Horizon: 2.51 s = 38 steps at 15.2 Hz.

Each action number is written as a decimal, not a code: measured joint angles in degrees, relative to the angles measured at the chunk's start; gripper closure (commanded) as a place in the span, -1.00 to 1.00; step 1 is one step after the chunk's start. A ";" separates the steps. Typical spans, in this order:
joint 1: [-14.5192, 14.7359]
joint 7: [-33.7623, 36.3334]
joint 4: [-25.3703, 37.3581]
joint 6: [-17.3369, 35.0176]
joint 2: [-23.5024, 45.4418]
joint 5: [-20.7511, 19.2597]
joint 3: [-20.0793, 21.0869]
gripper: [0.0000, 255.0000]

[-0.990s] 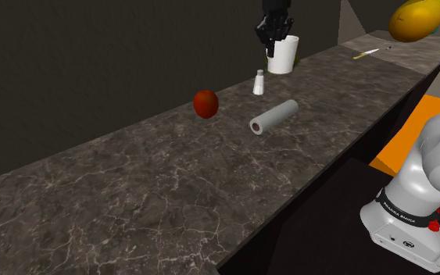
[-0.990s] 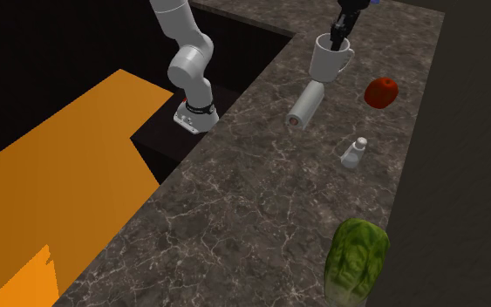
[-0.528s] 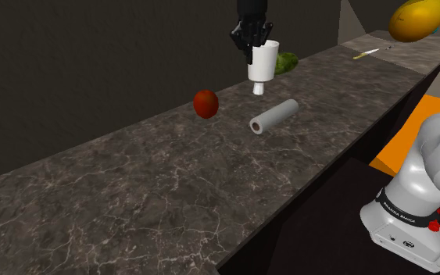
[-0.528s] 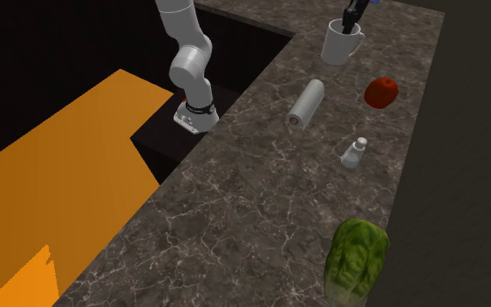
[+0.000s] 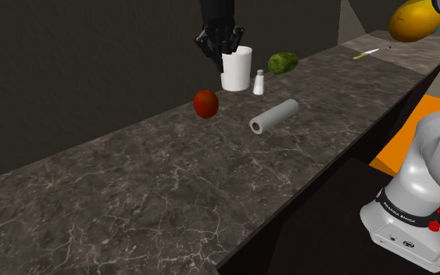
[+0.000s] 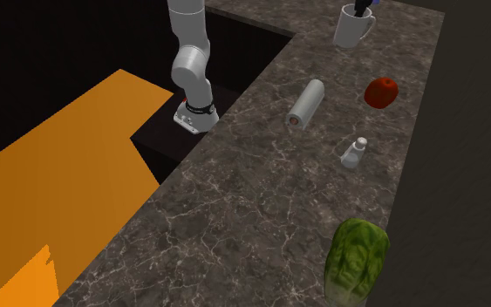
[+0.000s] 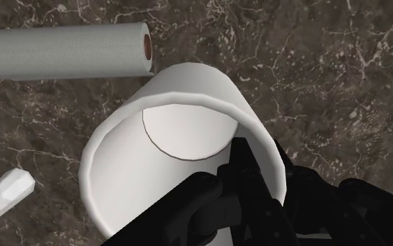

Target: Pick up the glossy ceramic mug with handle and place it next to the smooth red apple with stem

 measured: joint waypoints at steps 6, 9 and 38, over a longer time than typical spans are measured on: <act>1.62 2.84 1.51 1.24 2.94 -0.48 1.16 1.00; 1.46 2.85 -2.40 4.16 1.94 -0.29 1.10 1.00; 1.03 3.43 -24.43 25.00 0.73 -0.22 0.83 1.00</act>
